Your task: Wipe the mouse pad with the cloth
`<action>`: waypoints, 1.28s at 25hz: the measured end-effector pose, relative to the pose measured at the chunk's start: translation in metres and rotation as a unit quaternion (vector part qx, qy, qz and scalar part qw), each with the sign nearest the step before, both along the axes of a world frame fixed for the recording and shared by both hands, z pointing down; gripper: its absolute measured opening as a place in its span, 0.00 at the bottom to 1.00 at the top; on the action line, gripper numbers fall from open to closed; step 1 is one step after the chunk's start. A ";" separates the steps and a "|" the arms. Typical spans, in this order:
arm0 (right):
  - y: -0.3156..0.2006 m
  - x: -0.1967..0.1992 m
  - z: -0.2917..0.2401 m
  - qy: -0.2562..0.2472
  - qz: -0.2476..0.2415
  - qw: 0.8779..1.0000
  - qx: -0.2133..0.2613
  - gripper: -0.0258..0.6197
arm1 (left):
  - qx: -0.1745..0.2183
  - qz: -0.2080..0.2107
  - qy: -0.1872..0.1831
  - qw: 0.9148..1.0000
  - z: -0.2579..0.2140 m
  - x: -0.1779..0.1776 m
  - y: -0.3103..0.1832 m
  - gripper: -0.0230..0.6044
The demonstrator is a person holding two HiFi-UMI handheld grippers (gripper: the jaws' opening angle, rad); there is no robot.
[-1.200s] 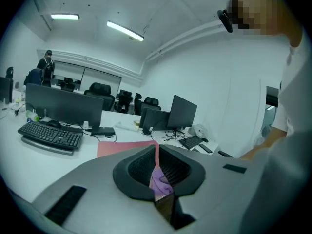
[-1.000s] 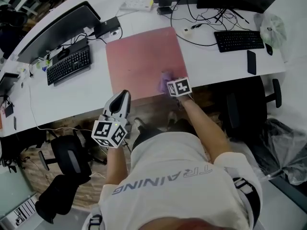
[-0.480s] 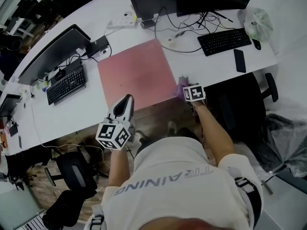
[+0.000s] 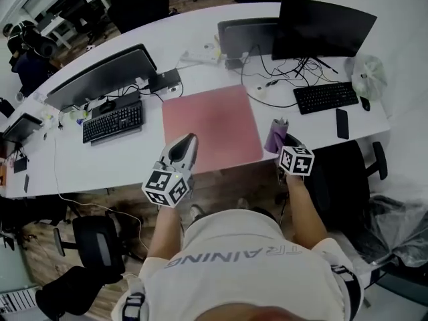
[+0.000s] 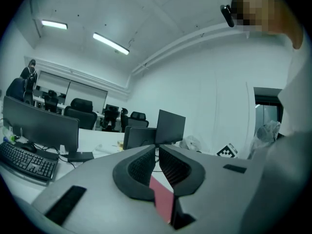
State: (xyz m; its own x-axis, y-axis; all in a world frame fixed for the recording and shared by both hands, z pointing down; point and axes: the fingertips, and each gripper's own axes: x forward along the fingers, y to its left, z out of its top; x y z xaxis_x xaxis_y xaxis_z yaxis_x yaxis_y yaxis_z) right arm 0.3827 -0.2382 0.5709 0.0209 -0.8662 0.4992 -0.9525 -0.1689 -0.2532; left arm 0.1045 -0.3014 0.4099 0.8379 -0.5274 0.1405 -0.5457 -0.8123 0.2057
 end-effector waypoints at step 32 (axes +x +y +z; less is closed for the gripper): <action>-0.081 -0.237 -0.244 0.155 -0.152 0.943 0.252 0.19 | 0.090 -0.113 -0.005 0.990 -0.077 -0.195 -0.044 0.11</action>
State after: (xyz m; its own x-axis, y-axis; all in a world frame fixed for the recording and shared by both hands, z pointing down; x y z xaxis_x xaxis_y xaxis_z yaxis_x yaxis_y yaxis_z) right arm 0.1461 -0.3195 0.3270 -0.1887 -0.9815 0.0321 -0.9792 0.1905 0.0704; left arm -0.0904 -0.3456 0.3333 0.6950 -0.7182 0.0348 -0.7187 -0.6924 0.0634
